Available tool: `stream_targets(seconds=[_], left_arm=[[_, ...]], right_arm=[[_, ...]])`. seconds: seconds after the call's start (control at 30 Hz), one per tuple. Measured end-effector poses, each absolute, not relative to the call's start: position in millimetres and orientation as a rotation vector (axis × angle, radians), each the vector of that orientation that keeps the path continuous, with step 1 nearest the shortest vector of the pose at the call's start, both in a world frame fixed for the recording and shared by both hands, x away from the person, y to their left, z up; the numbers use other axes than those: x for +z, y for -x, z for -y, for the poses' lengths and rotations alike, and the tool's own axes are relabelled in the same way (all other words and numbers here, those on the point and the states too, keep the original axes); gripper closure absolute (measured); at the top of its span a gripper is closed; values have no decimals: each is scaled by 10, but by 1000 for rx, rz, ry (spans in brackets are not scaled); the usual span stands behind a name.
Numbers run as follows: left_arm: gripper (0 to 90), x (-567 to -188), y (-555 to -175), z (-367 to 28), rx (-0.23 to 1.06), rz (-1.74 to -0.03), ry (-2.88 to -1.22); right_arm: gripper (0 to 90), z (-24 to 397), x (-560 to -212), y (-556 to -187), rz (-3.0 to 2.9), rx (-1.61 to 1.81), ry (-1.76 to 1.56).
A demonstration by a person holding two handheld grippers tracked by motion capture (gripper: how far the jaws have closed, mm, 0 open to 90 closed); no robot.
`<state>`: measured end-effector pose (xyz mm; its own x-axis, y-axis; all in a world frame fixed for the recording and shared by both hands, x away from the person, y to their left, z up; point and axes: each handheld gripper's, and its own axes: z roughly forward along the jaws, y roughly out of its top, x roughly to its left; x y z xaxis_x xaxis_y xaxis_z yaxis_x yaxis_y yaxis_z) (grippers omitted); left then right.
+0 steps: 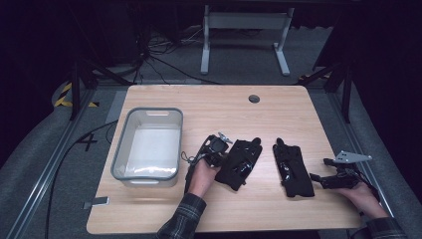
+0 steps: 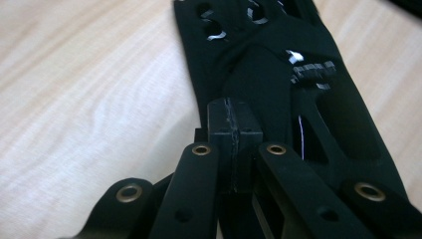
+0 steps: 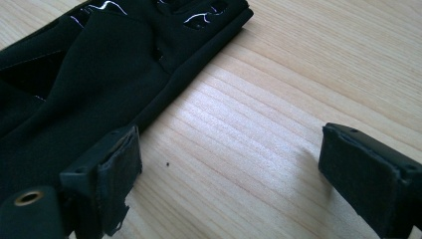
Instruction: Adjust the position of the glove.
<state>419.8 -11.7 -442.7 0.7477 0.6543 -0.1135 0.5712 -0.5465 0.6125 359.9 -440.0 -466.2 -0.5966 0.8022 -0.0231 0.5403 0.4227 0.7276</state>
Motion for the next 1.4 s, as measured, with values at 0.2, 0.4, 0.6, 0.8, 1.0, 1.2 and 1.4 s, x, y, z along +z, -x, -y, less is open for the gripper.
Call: stream_targets(seconds=[0.2,0.4,0.6,0.8,1.0,1.2,1.4], left_arm=[[898,-4433,-4086,165,140,-878,-2320],[898,-4446,-3945,258,104,-822,-2341],[894,-4444,-3842,354,90,-786,-2351],[733,-4391,-3902,203,135,-844,-2276],[544,-4409,-3960,108,168,-877,-2254],[392,-4445,-3988,99,174,-894,-2249],[374,-4472,-4004,114,151,-892,-2243]], right_arm=[[105,4400,-4662,-3599,-2314,983,-1149],[105,4400,-4662,-3599,-2314,983,-1149],[106,4400,-4662,-3599,-2315,983,-1147],[436,4360,-4570,-3590,-2330,999,-1108],[813,4263,-4479,-3667,-2366,1036,-1063],[897,4102,-4520,-3780,-2451,1015,-1021],[897,3968,-4546,-3827,-2498,1004,-975]])
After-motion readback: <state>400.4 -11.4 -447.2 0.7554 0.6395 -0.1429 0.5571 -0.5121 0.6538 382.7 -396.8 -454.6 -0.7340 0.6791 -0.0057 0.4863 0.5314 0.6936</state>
